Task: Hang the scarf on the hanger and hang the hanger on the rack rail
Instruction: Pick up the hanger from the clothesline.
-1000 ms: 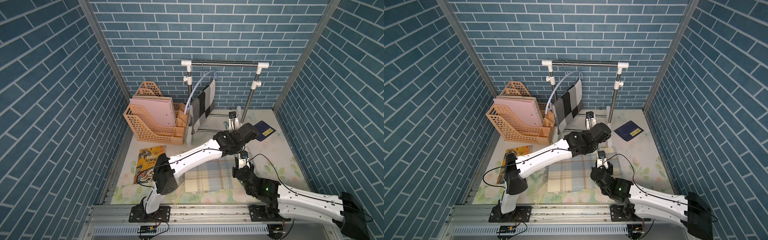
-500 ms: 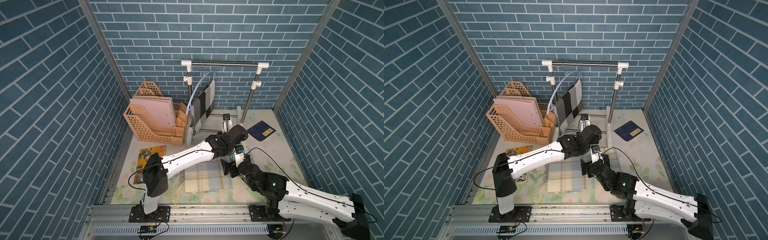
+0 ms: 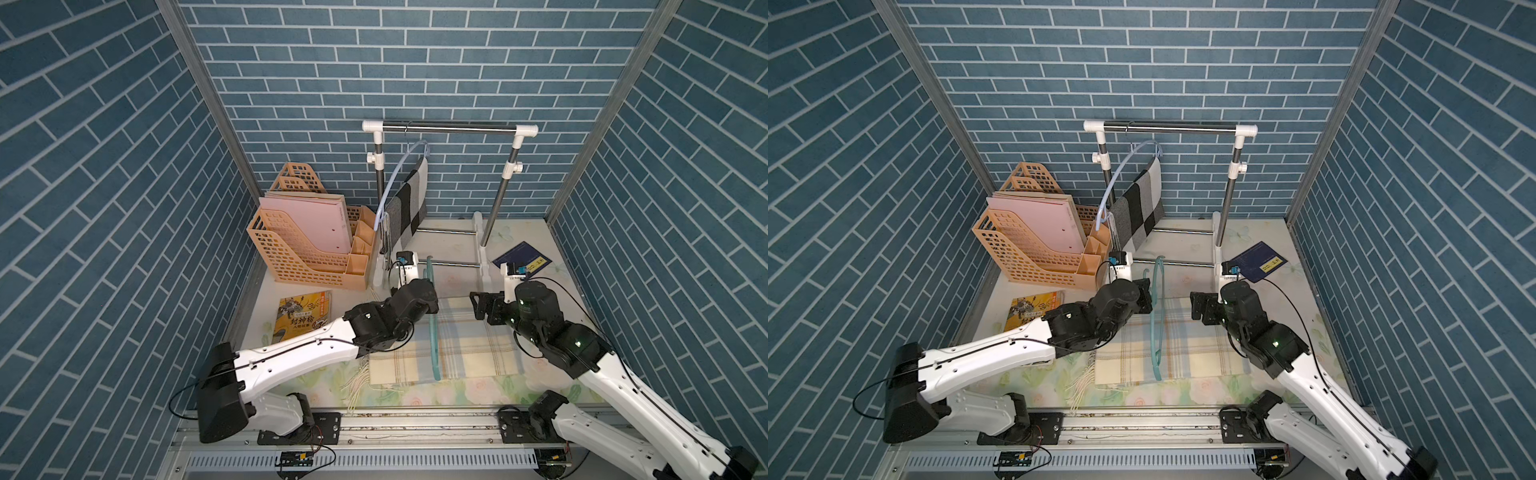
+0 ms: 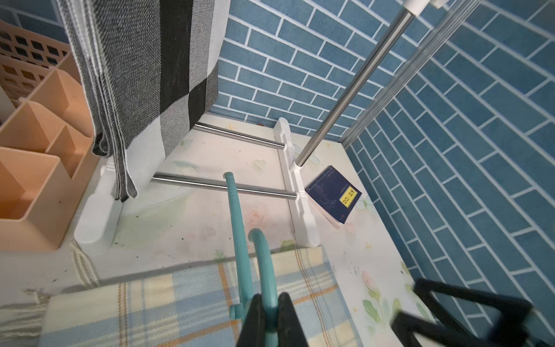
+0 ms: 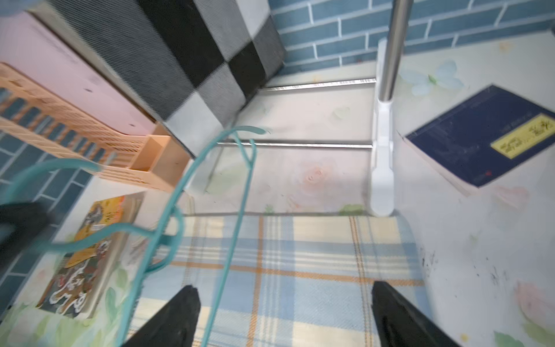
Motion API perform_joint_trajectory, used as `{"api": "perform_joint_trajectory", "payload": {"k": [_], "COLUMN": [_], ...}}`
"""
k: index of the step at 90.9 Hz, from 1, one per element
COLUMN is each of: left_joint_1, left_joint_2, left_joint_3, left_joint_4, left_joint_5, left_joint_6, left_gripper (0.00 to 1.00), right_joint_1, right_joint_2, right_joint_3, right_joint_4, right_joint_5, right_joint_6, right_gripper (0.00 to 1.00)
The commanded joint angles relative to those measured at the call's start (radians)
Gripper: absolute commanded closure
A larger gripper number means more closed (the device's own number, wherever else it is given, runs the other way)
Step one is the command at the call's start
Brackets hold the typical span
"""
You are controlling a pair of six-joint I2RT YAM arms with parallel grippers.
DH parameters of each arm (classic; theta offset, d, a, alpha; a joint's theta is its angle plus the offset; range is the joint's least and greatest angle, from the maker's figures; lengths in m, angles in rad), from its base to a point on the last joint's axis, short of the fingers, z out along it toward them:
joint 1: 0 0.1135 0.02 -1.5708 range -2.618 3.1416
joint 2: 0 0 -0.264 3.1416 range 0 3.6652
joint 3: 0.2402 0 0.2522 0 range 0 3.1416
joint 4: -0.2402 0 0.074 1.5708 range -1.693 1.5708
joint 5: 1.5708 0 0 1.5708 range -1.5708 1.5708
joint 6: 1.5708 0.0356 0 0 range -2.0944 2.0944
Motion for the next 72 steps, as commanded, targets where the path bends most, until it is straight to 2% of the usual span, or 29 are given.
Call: {"api": "perform_joint_trajectory", "payload": {"k": [1, 9, 18, 32, 48, 72], "left_joint_1": [0.001, 0.002, -0.002, -0.002, -0.002, -0.003], "left_joint_2": [-0.071, -0.089, -0.07, -0.027, -0.008, -0.01], "left_joint_3": [-0.113, -0.182, -0.227, -0.26, -0.304, -0.316], "left_joint_4": [0.148, 0.196, 0.247, 0.306, 0.355, 0.332], "left_joint_5": [0.057, 0.065, 0.093, 0.097, 0.098, 0.08], "left_joint_6": [-0.066, -0.125, -0.185, -0.241, -0.262, -0.231], "left_gripper": [1.0, 1.0, 1.0, 1.0, 1.0, 1.0], "right_joint_1": [-0.179, -0.334, -0.414, -0.42, -0.42, -0.419], "right_joint_2": [0.05, 0.085, 0.153, 0.213, 0.32, 0.432], "right_joint_3": [-0.071, -0.153, -0.192, -0.189, -0.199, -0.223], "right_joint_4": [0.008, 0.068, 0.091, 0.12, 0.162, 0.21], "right_joint_5": [-0.218, -0.264, -0.225, -0.1, -0.087, -0.063], "right_joint_6": [0.051, 0.063, 0.042, 0.022, 0.012, -0.008], "right_gripper": [0.13, 0.18, 0.23, 0.3, 0.37, 0.41]}}
